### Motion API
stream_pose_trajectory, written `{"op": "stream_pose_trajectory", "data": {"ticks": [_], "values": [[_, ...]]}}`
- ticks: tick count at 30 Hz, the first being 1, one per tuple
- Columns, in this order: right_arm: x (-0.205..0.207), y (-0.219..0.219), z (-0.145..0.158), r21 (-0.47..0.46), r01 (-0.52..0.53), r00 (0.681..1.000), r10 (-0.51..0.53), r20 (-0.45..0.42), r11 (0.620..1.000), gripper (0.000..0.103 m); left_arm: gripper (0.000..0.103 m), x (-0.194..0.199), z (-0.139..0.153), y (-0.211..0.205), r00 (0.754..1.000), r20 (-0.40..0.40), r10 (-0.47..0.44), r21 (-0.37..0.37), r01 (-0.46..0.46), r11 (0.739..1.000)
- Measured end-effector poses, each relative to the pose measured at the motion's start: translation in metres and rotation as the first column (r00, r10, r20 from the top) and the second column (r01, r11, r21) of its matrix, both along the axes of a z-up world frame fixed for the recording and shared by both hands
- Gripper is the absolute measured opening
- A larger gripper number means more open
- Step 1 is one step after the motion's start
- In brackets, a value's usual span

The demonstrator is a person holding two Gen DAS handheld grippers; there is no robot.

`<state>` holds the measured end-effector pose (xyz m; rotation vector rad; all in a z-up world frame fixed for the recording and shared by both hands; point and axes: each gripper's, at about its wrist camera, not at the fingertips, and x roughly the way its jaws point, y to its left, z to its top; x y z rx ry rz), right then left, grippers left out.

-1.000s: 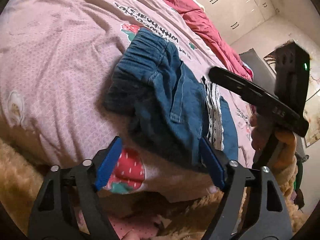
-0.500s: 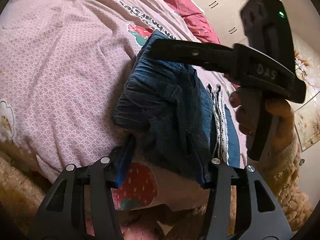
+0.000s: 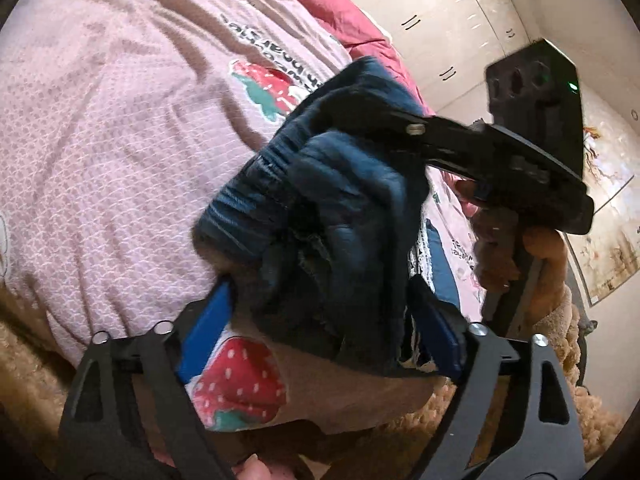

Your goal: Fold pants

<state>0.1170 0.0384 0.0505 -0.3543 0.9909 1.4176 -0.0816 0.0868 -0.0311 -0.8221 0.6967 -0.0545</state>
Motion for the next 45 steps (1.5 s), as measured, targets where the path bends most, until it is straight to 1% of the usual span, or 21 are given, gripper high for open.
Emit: {"op": "stream_pose_trajectory", "data": {"ticks": [3, 4, 5, 9, 14, 19, 21, 22, 24, 25, 28, 30, 32, 34, 37, 38, 39, 40, 42, 43, 45], "values": [[0.001, -0.017, 0.011, 0.048, 0.008, 1.000, -0.007, -0.013, 0.999, 0.036, 0.079, 0.004, 0.004, -0.009, 1.000, 0.008, -0.006, 0.011, 0.006, 1.000], [0.001, -0.021, 0.013, 0.060, 0.010, 1.000, -0.009, -0.018, 0.998, 0.036, 0.075, 0.004, 0.007, -0.013, 1.000, 0.015, -0.018, 0.009, 0.018, 1.000], [0.002, -0.026, 0.015, 0.072, 0.013, 1.000, -0.012, -0.016, 0.997, 0.036, 0.069, 0.006, 0.009, -0.017, 0.999, 0.023, -0.027, 0.007, 0.027, 1.000], [0.013, -0.051, 0.023, 0.105, 0.049, 0.998, -0.045, -0.034, 0.993, 0.036, 0.068, 0.011, 0.020, -0.032, 0.998, 0.041, -0.057, -0.021, 0.058, 0.998], [0.025, -0.084, 0.024, 0.136, 0.097, 0.995, -0.091, -0.047, 0.986, 0.038, 0.068, 0.013, 0.037, -0.056, 0.993, 0.063, -0.095, 0.009, 0.095, 0.995], [0.037, -0.122, 0.022, 0.186, 0.165, 0.986, -0.154, -0.072, 0.969, 0.040, 0.068, 0.038, 0.051, -0.076, 0.986, 0.079, -0.146, 0.032, 0.144, 0.989], [0.040, -0.143, 0.022, 0.223, 0.202, 0.979, -0.189, -0.078, 0.954, 0.048, 0.068, 0.045, 0.056, -0.086, 0.979, 0.100, -0.177, 0.029, 0.175, 0.984], [0.043, -0.155, 0.022, 0.238, 0.229, 0.973, -0.216, -0.081, 0.944, 0.050, 0.068, 0.053, 0.057, -0.096, 0.971, 0.113, -0.212, 0.033, 0.210, 0.977], [0.050, -0.183, 0.019, 0.263, 0.297, 0.955, -0.279, -0.104, 0.918, 0.060, 0.069, 0.060, 0.060, -0.109, 0.956, 0.125, -0.265, 0.049, 0.261, 0.964], [0.054, -0.199, 0.017, 0.272, 0.341, 0.940, -0.321, -0.117, 0.900, 0.063, 0.070, 0.063, 0.061, -0.119, 0.944, 0.131, -0.304, 0.058, 0.298, 0.953], [0.063, -0.241, 0.008, 0.240, 0.473, 0.881, -0.461, -0.107, 0.848, 0.065, 0.070, 0.070, 0.056, -0.143, 0.913, 0.120, -0.390, 0.099, 0.380, 0.920], [0.062, -0.261, 0.003, 0.232, 0.517, 0.856, -0.501, -0.126, 0.824, 0.066, 0.070, 0.072, 0.053, -0.149, 0.900, 0.102, -0.424, 0.100, 0.415, 0.904], [0.058, -0.267, -0.001, 0.222, 0.526, 0.851, -0.510, -0.126, 0.821, 0.066, 0.070, 0.078, 0.046, -0.152, 0.894, 0.074, -0.442, 0.107, 0.433, 0.895], [0.050, -0.261, -0.005, 0.197, 0.510, 0.860, -0.500, -0.102, 0.838, 0.066, 0.070, 0.082, 0.041, -0.155, 0.894, 0.052, -0.445, 0.130, 0.436, 0.891], [0.042, -0.243, -0.017, 0.124, 0.487, 0.873, -0.484, -0.050, 0.865, 0.066, 0.071, 0.084, 0.038, -0.157, 0.894, 0.044, -0.445, 0.137, 0.436, 0.889], [0.041, -0.240, -0.022, 0.095, 0.492, 0.870, -0.493, -0.010, 0.866, 0.064, 0.071, 0.083, 0.039, -0.155, 0.894, 0.047, -0.446, 0.137, 0.437, 0.889], [0.041, -0.238, -0.031, 0.039, 0.507, 0.860, -0.508, 0.042, 0.861, 0.063, 0.071, 0.080, 0.039, -0.154, 0.892, 0.047, -0.450, 0.140, 0.440, 0.887], [0.042, -0.238, -0.038, 0.009, 0.516, 0.855, -0.516, 0.049, 0.856, 0.063, 0.071, 0.079, 0.039, -0.157, 0.891, 0.046, -0.453, 0.144, 0.442, 0.885], [0.046, -0.249, -0.051, -0.006, 0.536, 0.844, -0.536, -0.003, 0.844, 0.062, 0.071, 0.080, 0.041, -0.163, 0.887, 0.050, -0.458, 0.142, 0.448, 0.883], [0.048, -0.253, -0.055, -0.005, 0.544, 0.839, -0.544, -0.023, 0.839, 0.062, 0.071, 0.072, 0.038, -0.163, 0.887, 0.050, -0.459, 0.144, 0.448, 0.882], [0.048, -0.261, -0.057, 0.005, 0.560, 0.828, -0.560, -0.036, 0.828, 0.062, 0.071, 0.068, 0.039, -0.161, 0.889, 0.053, -0.456, 0.143, 0.445, 0.884]]}}
